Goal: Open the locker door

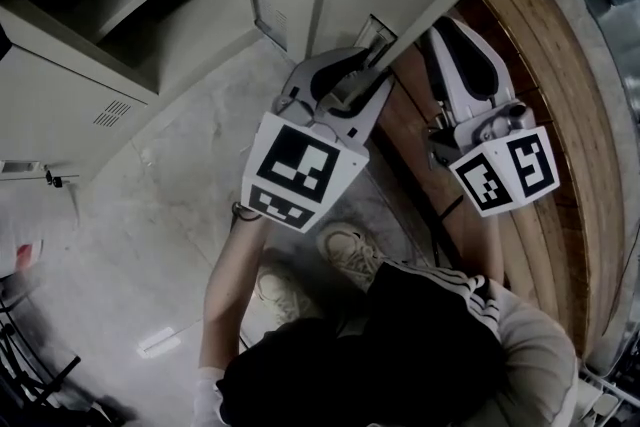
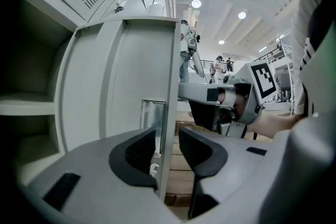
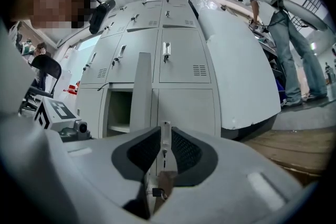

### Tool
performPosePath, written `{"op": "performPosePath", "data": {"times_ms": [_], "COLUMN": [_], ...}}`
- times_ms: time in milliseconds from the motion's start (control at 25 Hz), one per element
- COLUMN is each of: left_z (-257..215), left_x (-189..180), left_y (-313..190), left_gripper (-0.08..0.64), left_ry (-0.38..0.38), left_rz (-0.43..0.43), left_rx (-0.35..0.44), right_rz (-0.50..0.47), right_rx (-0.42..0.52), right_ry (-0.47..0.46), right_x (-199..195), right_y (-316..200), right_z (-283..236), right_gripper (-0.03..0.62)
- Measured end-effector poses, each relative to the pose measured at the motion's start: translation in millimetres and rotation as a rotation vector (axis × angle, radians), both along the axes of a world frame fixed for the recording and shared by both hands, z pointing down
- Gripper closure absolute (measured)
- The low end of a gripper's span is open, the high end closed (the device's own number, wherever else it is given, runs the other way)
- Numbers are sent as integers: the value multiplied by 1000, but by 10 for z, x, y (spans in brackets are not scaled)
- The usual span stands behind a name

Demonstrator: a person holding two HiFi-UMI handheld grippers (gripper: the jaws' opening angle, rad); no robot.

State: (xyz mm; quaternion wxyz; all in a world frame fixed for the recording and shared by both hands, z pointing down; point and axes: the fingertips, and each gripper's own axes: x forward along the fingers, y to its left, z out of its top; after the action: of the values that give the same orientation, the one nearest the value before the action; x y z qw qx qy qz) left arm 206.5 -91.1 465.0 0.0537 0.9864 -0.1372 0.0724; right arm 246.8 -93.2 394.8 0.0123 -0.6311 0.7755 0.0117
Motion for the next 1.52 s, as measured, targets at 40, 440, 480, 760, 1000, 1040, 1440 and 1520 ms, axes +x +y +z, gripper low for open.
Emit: {"op": "performPosePath", "data": {"times_ms": [40,440,480,760,1000,1040,1440,1520], "left_z": [-4,-123,-157,-378,-604,-667,-848,-776], "left_x": [5,-202,-259,-960,-1572,-1629,-1864,-1884], "left_y": [6,-62,-84,-366,-560,-563,-583,-572], "left_gripper": [418,380,380,387,540,540,541,541], "left_ry": [9,77,83,161,150,176,260,224], "left_rz": [11,-26,-37,-203,-468,-486,-539,-549], "left_rx": [-17,-49,-48,-62,80,89,134,108], "right_rz": [1,-6,-12,-48,-41,-43,-191,-236], "right_rx": [0,61,70,122,117,122,199,194], "right_ry": [3,34,40,44,43,47,19,6], "right_x": [-5,-86,-122,-314,-358,-372,-828,-958], "right_y": [8,166,183,217,219,228,353,307], "right_z": [-11,-263,-300,-428,-432,-449,-716,-678], "right_gripper": [531,543,543,549,572,572,578,578]}}
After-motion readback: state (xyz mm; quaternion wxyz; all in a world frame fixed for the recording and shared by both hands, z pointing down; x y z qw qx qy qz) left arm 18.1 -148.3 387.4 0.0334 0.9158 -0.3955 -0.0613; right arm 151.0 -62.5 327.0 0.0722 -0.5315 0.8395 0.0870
